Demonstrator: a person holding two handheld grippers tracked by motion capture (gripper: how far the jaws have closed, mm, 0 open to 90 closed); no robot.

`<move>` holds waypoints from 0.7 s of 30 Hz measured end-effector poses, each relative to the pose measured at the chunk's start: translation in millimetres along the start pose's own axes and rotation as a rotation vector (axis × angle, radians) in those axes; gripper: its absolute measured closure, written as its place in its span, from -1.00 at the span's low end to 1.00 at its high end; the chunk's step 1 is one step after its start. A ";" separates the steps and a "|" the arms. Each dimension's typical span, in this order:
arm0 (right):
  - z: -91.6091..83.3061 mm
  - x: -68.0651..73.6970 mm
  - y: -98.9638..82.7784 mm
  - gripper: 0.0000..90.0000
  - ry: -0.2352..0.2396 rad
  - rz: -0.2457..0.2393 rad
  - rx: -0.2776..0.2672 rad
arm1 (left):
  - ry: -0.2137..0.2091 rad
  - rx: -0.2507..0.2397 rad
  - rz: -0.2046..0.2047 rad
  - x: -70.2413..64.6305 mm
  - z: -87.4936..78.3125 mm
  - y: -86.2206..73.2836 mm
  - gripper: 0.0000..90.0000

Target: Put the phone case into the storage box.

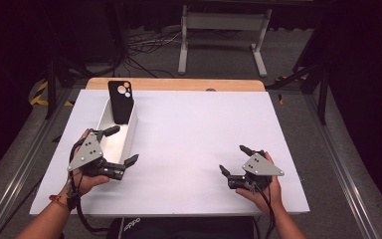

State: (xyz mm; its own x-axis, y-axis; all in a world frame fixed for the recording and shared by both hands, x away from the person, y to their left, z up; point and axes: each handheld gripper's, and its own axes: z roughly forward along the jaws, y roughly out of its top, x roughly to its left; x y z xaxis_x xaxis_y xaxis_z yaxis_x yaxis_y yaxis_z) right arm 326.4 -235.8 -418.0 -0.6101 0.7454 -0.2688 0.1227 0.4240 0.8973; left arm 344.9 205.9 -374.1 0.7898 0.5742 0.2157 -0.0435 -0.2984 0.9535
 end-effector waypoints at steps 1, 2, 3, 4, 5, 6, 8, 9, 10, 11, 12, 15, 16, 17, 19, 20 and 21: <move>0.2 0.1 0.0 -0.73 0.002 0.002 0.001 | 0.000 -0.007 -0.007 -2.0 0.7 -0.4 -0.93; 0.4 0.1 0.1 -0.73 0.004 0.001 0.002 | -0.004 -0.004 -0.004 -4.0 0.5 -0.6 -0.93; 0.6 0.6 0.3 -0.73 0.004 0.001 0.002 | -0.006 -0.006 -0.005 -5.7 0.8 -0.8 -0.93; 0.7 1.0 0.4 -0.73 0.006 0.000 0.002 | -0.011 -0.005 -0.001 -8.3 1.7 -1.2 -0.93; 0.8 1.4 0.6 -0.73 0.009 -0.001 0.003 | -0.015 -0.003 -0.003 -9.5 2.2 -1.6 -0.93; 1.0 1.7 0.7 -0.73 0.012 0.000 0.003 | -0.021 0.001 -0.004 -11.3 2.8 -2.2 -0.92; 1.2 3.0 0.8 -0.73 0.014 -0.001 0.001 | -0.027 0.003 -0.001 -16.3 3.9 -4.3 -0.93; 1.1 3.6 1.0 -0.73 0.015 -0.002 0.002 | -0.030 0.002 0.000 -17.7 4.1 -5.0 -0.92; 0.9 4.0 1.1 -0.73 0.016 -0.004 0.004 | -0.038 0.007 -0.001 -18.7 4.2 -5.4 -0.92; 0.8 4.2 1.3 -0.73 0.017 -0.004 0.001 | -0.036 0.001 -0.004 -20.0 4.8 -6.5 -0.92; 0.5 4.1 1.6 -0.73 0.016 -0.005 0.000 | -0.037 -0.001 -0.004 -20.6 4.8 -7.2 -0.92; -0.4 4.4 2.1 -0.73 0.021 -0.003 -0.004 | -0.039 0.004 0.001 -24.2 5.8 -9.4 -0.92; -0.8 4.9 2.2 -0.73 0.020 -0.004 -0.006 | -0.044 0.007 0.000 -25.3 6.3 -10.0 -0.92; -1.2 5.1 2.2 -0.73 0.021 -0.004 -0.005 | -0.041 0.010 0.004 -27.0 6.3 -10.3 -0.92; -1.6 5.5 1.9 -0.73 0.024 -0.008 -0.005 | -0.042 0.012 0.008 -28.4 5.9 -10.7 -0.92; -1.7 5.7 1.8 -0.73 0.024 -0.009 -0.005 | -0.043 0.008 0.003 -29.9 5.6 -11.3 -0.92; -1.7 6.1 1.7 -0.73 0.027 -0.008 -0.005 | -0.045 0.005 0.003 -30.9 5.7 -11.9 -0.91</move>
State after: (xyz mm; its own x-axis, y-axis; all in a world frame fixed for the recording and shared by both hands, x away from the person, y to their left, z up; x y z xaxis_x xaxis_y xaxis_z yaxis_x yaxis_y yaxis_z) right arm 321.6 -231.4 -417.5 -0.6316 0.7279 -0.2669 0.1136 0.4275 0.8968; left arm 324.5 187.3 -393.4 0.8164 0.5384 0.2088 -0.0430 -0.3039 0.9517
